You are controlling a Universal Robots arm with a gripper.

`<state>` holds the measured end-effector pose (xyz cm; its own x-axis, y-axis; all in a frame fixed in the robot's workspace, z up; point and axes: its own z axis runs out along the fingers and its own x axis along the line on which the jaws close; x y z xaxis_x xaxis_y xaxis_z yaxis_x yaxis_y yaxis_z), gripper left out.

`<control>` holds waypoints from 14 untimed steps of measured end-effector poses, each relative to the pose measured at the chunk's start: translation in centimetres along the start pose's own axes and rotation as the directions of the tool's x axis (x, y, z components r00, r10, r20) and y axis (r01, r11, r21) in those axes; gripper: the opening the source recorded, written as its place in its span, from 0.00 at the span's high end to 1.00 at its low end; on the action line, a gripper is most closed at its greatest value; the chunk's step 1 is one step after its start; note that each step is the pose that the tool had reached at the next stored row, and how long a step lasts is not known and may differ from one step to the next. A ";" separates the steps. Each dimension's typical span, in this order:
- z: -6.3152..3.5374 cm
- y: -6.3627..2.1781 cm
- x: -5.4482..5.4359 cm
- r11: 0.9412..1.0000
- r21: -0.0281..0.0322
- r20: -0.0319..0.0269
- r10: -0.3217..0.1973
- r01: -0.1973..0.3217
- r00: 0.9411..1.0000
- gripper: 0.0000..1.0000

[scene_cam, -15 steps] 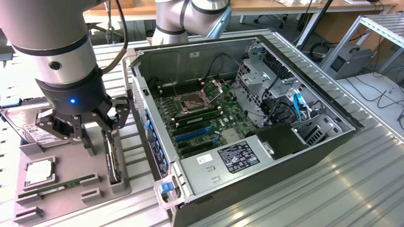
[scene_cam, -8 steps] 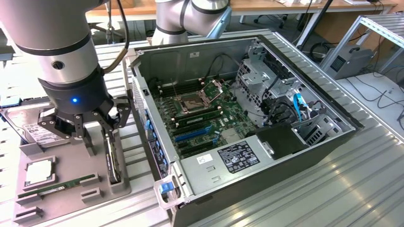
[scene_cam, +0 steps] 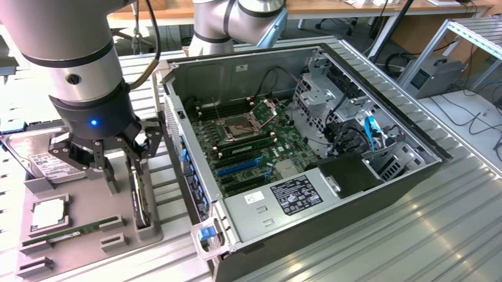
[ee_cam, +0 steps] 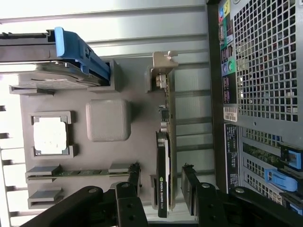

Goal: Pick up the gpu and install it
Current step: 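Pick up the gpu and move the gpu toward the slot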

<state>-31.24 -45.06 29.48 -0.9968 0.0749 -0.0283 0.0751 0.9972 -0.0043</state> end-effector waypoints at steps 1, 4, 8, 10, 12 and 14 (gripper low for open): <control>0.02 0.03 0.0 1.000 0.000 0.000 0.000 0.000 1.000 0.52; 0.04 0.06 0.0 1.000 0.000 0.000 0.000 0.000 1.000 0.52; 0.09 0.08 0.0 1.000 0.000 0.000 0.000 0.000 1.000 0.52; 0.13 0.08 0.0 1.000 0.000 0.000 0.000 0.000 1.000 0.52; 0.16 0.08 0.0 1.000 0.000 0.000 0.000 0.000 1.000 0.52; 0.23 0.09 0.0 1.000 0.000 0.000 0.000 0.000 1.000 0.52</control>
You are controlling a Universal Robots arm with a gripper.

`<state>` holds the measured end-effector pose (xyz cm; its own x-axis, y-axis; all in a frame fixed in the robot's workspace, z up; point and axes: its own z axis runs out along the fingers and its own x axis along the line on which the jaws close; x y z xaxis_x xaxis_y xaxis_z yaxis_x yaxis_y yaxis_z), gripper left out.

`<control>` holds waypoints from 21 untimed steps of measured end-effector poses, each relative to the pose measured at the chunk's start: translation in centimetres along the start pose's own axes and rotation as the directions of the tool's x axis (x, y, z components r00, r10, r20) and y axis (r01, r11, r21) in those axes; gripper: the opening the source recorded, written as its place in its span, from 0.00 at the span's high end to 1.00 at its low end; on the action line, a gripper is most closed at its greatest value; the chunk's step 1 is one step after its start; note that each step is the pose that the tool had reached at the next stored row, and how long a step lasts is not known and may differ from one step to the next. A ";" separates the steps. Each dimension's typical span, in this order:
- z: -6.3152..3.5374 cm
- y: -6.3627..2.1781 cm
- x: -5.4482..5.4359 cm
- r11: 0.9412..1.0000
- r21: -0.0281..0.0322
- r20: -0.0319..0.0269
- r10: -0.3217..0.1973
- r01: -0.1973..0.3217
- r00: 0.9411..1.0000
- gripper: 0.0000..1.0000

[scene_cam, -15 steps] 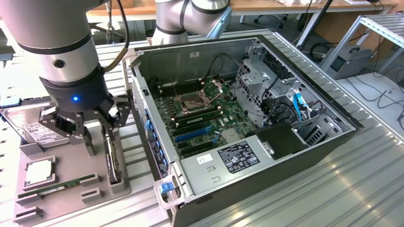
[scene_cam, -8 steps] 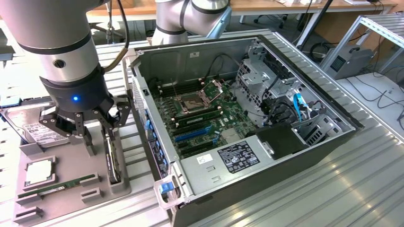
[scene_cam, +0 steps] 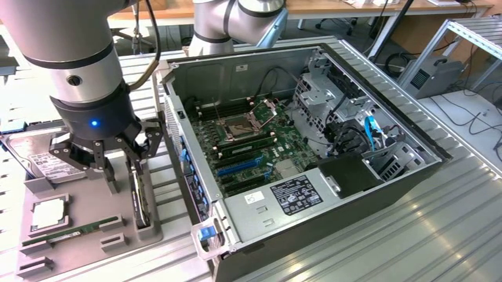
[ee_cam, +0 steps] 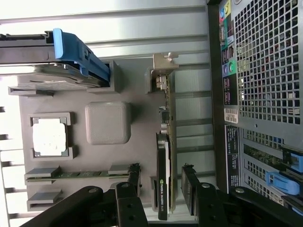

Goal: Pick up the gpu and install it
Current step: 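Pick up the gpu and move the gpu toward the slot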

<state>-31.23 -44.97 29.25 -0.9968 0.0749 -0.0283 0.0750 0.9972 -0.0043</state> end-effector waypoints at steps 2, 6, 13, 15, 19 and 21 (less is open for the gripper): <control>0.07 0.00 0.0 1.000 0.000 0.000 0.000 0.000 1.000 0.52; 0.30 0.00 0.0 1.000 0.000 0.000 0.000 0.000 1.000 0.52; 0.60 0.26 0.0 1.000 0.000 0.000 0.000 0.000 1.000 0.52; 0.67 0.44 0.0 1.000 0.000 0.000 0.000 0.000 1.000 0.52; 0.86 0.63 0.0 1.000 0.000 0.000 0.000 0.000 1.000 0.52; 1.01 0.66 -0.1 1.000 0.000 0.000 0.000 0.000 1.000 0.52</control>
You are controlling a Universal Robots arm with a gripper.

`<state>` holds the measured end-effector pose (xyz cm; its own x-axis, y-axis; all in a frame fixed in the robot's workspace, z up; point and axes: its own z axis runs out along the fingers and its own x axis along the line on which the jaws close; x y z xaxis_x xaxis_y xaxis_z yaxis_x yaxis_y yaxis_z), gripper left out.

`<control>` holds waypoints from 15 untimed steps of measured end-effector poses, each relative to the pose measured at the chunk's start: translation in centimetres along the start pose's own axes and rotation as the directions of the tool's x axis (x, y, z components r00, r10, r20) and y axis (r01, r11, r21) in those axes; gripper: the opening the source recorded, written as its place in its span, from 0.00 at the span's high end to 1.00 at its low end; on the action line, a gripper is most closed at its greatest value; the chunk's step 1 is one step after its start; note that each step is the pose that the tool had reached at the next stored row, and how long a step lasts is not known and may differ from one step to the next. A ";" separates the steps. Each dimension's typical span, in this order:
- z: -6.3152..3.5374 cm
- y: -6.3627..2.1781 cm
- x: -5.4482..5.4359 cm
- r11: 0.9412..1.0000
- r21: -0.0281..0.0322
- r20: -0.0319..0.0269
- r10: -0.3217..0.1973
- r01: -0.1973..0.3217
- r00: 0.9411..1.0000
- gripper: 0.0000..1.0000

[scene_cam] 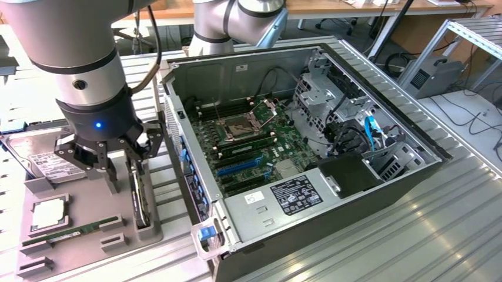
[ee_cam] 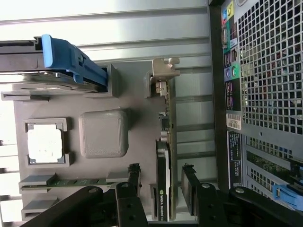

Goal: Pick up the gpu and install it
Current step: 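Pick up the gpu and move the gpu toward the slot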

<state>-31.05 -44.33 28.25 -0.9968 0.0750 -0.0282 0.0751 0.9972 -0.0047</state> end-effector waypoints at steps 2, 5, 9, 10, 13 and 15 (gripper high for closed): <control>0.17 0.02 -0.1 1.000 0.000 0.000 0.000 0.000 1.000 0.52; 0.49 0.03 -0.1 1.000 0.000 0.000 0.000 0.000 1.000 0.52; 0.85 0.02 -0.1 1.000 0.000 0.000 0.000 0.000 1.000 0.52; 0.95 0.01 -0.1 1.000 0.000 0.000 0.000 0.000 1.000 0.52; 1.22 -0.01 -0.1 1.000 0.000 0.000 0.000 0.000 1.000 0.52; 1.43 -0.01 -0.1 1.000 0.000 0.000 0.000 0.000 1.000 0.52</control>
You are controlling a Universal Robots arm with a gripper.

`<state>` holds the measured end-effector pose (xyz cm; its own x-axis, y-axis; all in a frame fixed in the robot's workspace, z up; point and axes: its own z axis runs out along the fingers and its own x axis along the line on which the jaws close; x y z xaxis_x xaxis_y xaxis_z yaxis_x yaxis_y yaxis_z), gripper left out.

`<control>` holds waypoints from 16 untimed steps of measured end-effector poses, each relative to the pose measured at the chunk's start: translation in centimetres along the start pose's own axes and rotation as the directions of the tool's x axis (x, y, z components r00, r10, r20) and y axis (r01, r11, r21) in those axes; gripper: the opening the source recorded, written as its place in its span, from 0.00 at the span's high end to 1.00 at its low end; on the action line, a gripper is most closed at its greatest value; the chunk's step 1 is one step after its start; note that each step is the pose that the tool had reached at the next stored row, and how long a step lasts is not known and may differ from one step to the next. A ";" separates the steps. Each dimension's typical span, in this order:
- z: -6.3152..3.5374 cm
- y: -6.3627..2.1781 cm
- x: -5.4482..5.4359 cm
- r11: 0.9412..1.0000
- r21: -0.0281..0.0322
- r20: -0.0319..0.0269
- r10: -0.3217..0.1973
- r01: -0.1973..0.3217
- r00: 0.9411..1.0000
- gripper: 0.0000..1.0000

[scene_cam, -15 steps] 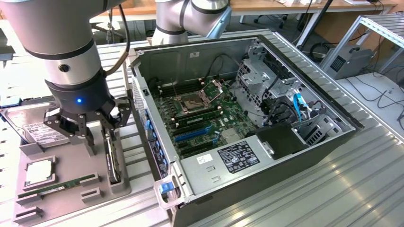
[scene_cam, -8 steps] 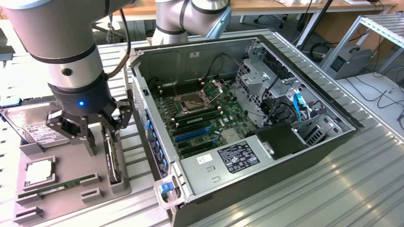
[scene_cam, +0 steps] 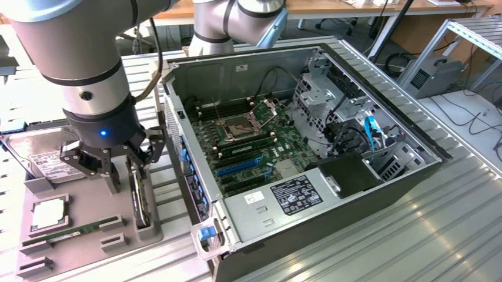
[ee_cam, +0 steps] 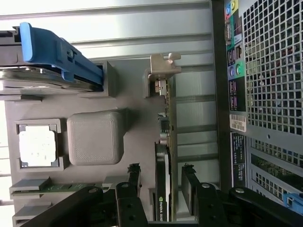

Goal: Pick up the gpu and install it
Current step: 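Pick up the gpu and move the gpu toward the slot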

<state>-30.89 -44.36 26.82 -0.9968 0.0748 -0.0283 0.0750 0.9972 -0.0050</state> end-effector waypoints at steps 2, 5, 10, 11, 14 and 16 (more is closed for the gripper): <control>0.17 0.01 0.0 1.000 0.000 0.000 0.000 0.000 1.000 0.52; 0.40 0.01 -0.1 1.000 0.000 0.000 0.000 0.000 1.000 0.52; 0.79 0.03 -0.3 1.000 0.000 0.000 0.000 0.000 1.000 0.52; 0.85 0.05 -0.3 1.000 0.000 0.000 0.000 0.000 1.000 0.52; 0.99 0.10 -0.4 1.000 0.000 0.000 0.000 0.000 1.000 0.52; 1.09 0.11 -0.4 1.000 0.000 0.000 0.000 0.000 1.000 0.52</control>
<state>-30.45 -44.29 25.74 -0.9968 0.0748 -0.0284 0.0750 0.9972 -0.0049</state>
